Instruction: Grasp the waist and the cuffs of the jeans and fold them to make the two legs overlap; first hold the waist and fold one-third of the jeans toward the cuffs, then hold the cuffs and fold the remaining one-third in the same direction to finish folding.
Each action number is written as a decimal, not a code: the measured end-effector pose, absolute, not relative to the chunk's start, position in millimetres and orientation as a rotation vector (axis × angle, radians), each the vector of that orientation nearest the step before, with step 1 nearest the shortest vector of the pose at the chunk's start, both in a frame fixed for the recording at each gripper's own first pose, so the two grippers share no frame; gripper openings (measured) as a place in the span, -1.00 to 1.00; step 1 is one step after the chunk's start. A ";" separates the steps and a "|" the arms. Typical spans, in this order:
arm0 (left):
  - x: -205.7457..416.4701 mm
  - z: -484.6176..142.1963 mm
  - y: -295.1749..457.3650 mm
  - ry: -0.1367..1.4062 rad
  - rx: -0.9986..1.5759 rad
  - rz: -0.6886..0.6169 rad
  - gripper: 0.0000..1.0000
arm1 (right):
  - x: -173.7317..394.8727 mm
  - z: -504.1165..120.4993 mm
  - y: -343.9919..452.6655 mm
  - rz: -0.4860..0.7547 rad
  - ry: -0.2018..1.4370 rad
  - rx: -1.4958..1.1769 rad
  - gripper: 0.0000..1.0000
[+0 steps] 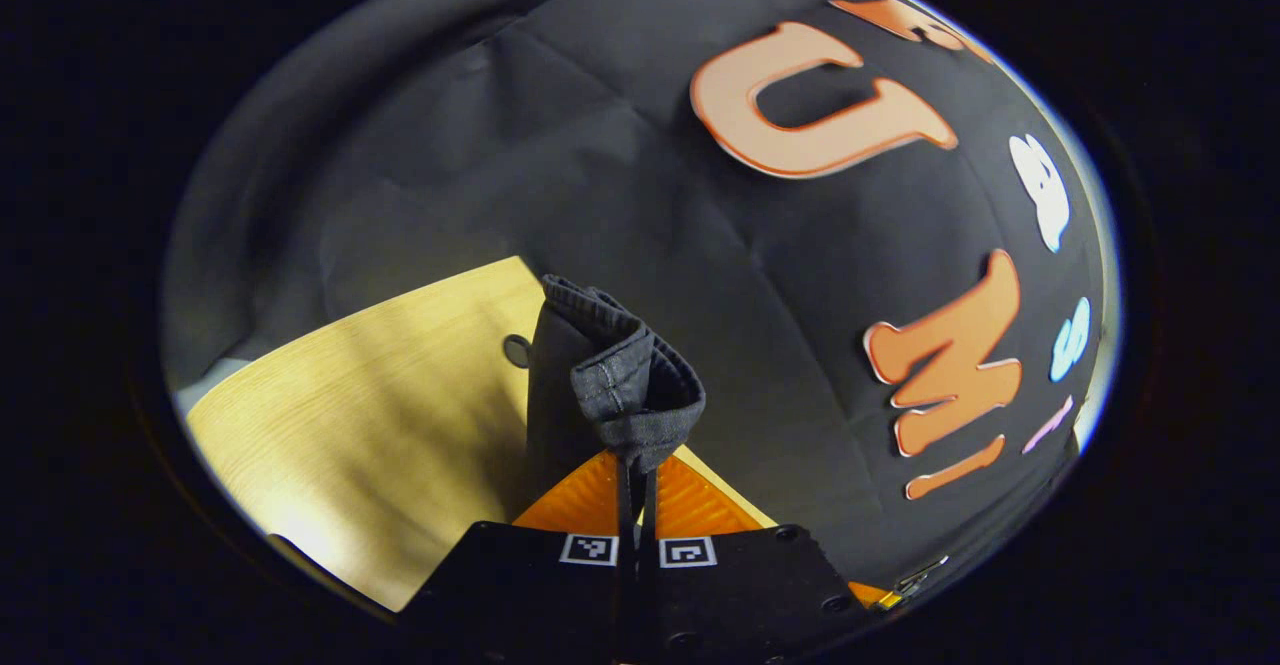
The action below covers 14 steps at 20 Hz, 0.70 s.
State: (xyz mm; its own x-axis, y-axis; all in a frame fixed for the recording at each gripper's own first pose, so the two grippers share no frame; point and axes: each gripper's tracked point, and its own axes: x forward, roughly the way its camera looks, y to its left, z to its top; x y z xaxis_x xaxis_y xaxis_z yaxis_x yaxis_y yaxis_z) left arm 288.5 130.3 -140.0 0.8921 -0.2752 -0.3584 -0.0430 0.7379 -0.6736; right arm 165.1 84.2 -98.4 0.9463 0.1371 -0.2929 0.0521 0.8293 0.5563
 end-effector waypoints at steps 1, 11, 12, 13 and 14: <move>283.1 -130.0 113.6 0.455 -0.717 -0.151 -0.99 | 162.6 -90.9 77.1 0.048 0.317 0.587 0.97; 238.9 -118.9 -88.8 0.503 -0.568 -0.325 -0.99 | 129.8 -57.6 -1.8 0.043 0.257 0.563 0.96; 234.6 -127.3 -109.8 0.522 -0.550 -0.343 -0.99 | 126.0 -60.4 -10.5 0.039 0.263 0.568 0.96; 230.8 -137.9 -133.4 0.547 -0.535 -0.363 -0.99 | 123.7 -64.3 -17.0 0.036 0.270 0.571 0.96; 226.5 -150.4 -156.8 0.577 -0.522 -0.383 -0.99 | 121.1 -69.0 -24.0 0.029 0.278 0.574 0.96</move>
